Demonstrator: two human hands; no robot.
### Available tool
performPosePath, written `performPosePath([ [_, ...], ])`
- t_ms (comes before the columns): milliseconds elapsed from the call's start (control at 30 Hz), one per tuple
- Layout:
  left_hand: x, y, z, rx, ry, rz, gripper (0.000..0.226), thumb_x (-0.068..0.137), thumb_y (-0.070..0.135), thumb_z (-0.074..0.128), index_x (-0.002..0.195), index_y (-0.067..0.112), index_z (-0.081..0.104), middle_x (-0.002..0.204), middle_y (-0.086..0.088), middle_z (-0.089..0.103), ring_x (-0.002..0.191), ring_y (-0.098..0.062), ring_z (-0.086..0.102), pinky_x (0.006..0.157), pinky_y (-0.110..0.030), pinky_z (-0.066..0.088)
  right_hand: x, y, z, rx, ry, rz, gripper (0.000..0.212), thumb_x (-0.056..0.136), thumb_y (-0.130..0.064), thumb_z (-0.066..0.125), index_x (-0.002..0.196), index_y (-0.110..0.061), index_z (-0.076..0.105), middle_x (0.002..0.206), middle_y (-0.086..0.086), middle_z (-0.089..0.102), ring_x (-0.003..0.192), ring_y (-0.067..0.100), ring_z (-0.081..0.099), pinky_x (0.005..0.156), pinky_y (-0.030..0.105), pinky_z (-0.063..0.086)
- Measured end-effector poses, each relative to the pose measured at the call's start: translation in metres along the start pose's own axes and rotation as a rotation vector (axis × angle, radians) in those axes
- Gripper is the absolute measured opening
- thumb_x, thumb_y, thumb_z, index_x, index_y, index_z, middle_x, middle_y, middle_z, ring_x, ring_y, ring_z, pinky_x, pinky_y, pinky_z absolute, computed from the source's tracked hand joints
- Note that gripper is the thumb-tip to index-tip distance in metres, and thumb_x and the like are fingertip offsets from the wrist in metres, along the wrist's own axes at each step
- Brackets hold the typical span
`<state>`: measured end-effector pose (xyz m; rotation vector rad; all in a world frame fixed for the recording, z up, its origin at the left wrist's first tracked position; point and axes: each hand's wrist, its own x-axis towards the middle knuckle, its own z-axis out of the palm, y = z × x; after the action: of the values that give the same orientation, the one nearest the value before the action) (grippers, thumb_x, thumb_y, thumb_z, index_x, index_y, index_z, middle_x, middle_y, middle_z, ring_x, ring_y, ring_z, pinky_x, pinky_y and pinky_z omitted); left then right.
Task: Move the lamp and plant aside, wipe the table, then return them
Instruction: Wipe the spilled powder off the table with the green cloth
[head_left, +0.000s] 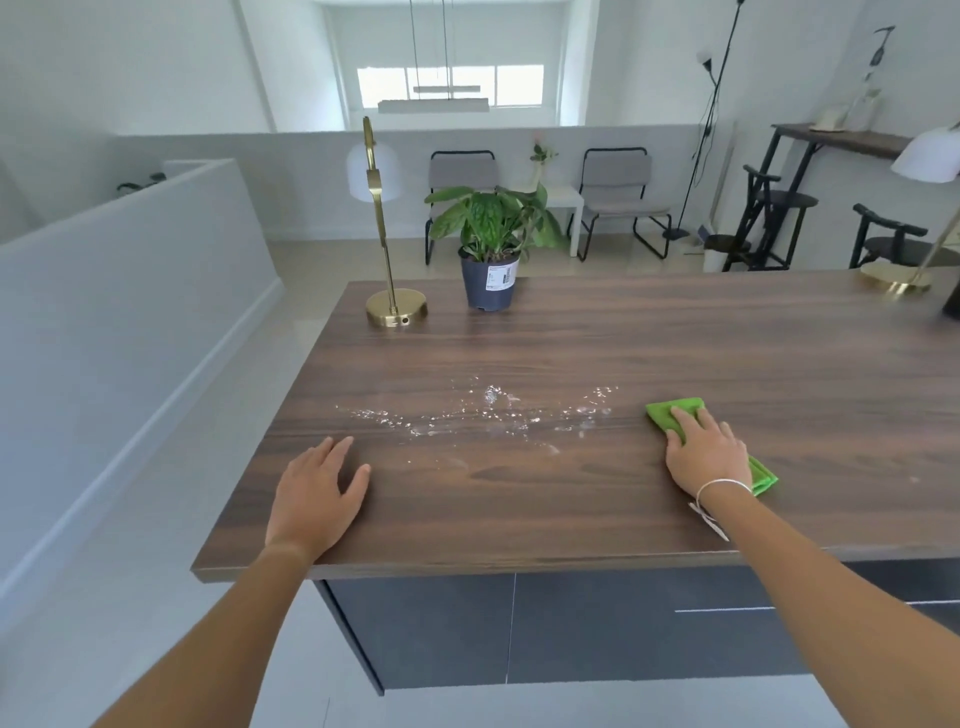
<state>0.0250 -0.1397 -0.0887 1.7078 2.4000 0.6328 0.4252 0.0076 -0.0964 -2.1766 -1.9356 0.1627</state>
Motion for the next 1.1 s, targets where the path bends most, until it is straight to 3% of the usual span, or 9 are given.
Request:
performPosePath([
  [233, 0.001, 0.002, 0.003, 0.117, -0.021, -0.035, 0.053, 0.092, 0.042, 0.041, 0.141, 0.021, 0.037, 0.153, -0.005, 0.03, 0.142, -0.025, 0.024, 0.117, -0.037, 0.017, 0.045, -0.049, 0.009, 0.054, -0.076, -0.171, 0.046, 0.096, -0.032, 0.033, 0.141, -0.021, 0.033, 0.154, 0.008, 0.027, 0.138, 0.038, 0.025, 0.112, 0.043, 0.023],
  [400, 0.005, 0.0, 0.004, 0.153, -0.023, -0.033, 0.053, 0.091, 0.043, 0.042, 0.14, 0.023, 0.038, 0.153, -0.004, 0.032, 0.141, -0.024, 0.026, 0.117, -0.038, 0.018, 0.012, -0.113, 0.025, 0.111, -0.184, -0.565, 0.045, 0.096, -0.036, 0.034, 0.14, -0.027, 0.036, 0.155, 0.003, 0.026, 0.141, 0.031, 0.024, 0.116, 0.037, 0.018],
  [533, 0.005, 0.0, 0.005, 0.155, -0.038, -0.035, 0.053, 0.092, 0.043, 0.04, 0.141, 0.025, 0.036, 0.153, -0.003, 0.03, 0.142, -0.023, 0.024, 0.117, -0.039, 0.017, -0.036, -0.098, 0.015, 0.111, -0.244, -0.802, 0.073, 0.08, -0.067, 0.003, 0.14, -0.037, 0.031, 0.155, -0.007, 0.022, 0.144, 0.021, 0.018, 0.118, 0.033, 0.012],
  [600, 0.005, 0.001, 0.005, 0.155, -0.043, -0.037, 0.053, 0.092, 0.044, 0.04, 0.142, 0.025, 0.035, 0.154, -0.002, 0.03, 0.142, -0.023, 0.023, 0.117, -0.039, 0.017, -0.031, -0.074, 0.009, 0.116, -0.268, -0.818, 0.081, 0.074, -0.071, -0.004, 0.14, -0.039, 0.029, 0.155, -0.01, 0.021, 0.144, 0.017, 0.017, 0.117, 0.03, 0.009],
  [633, 0.004, 0.001, 0.005, 0.157, -0.044, -0.04, 0.053, 0.092, 0.044, 0.039, 0.142, 0.025, 0.034, 0.154, -0.002, 0.029, 0.142, -0.023, 0.023, 0.117, -0.038, 0.016, -0.02, -0.063, 0.007, 0.125, -0.264, -0.792, 0.075, 0.078, -0.071, 0.002, 0.14, -0.039, 0.03, 0.155, -0.009, 0.021, 0.144, 0.018, 0.017, 0.116, 0.031, 0.01],
  [733, 0.005, 0.003, 0.006, 0.172, -0.041, -0.041, 0.054, 0.093, 0.044, 0.037, 0.142, 0.025, 0.033, 0.154, -0.002, 0.028, 0.143, -0.023, 0.022, 0.118, -0.038, 0.015, 0.032, -0.043, 0.006, 0.095, -0.245, -0.591, 0.045, 0.097, -0.043, 0.025, 0.141, -0.034, 0.03, 0.156, -0.003, 0.018, 0.144, 0.025, 0.017, 0.117, 0.04, 0.012],
  [867, 0.005, 0.002, 0.005, 0.178, -0.039, -0.053, 0.056, 0.091, 0.05, 0.033, 0.142, 0.028, 0.033, 0.154, 0.0, 0.029, 0.142, -0.021, 0.023, 0.118, -0.038, 0.016, 0.064, -0.089, 0.021, 0.017, -0.211, -0.453, 0.046, 0.098, -0.038, 0.019, 0.144, -0.034, 0.021, 0.158, -0.003, 0.011, 0.145, 0.03, 0.011, 0.118, 0.042, 0.009],
  [1000, 0.005, 0.002, 0.004, 0.163, -0.04, -0.064, 0.066, 0.081, 0.055, 0.026, 0.14, 0.029, 0.036, 0.153, 0.001, 0.031, 0.142, -0.02, 0.023, 0.117, -0.037, 0.016, 0.002, -0.15, 0.038, 0.04, -0.265, -0.733, 0.055, 0.092, -0.048, 0.007, 0.144, -0.035, 0.02, 0.158, -0.004, 0.012, 0.145, 0.028, 0.01, 0.118, 0.04, 0.008],
  [1100, 0.004, 0.002, 0.004, 0.158, -0.041, -0.062, 0.066, 0.08, 0.056, 0.026, 0.141, 0.03, 0.036, 0.153, 0.002, 0.03, 0.142, -0.02, 0.023, 0.118, -0.038, 0.016, -0.058, -0.136, 0.026, 0.092, -0.262, -0.964, 0.074, 0.081, -0.063, -0.009, 0.143, -0.037, 0.023, 0.157, -0.007, 0.017, 0.145, 0.025, 0.012, 0.117, 0.034, 0.002],
])
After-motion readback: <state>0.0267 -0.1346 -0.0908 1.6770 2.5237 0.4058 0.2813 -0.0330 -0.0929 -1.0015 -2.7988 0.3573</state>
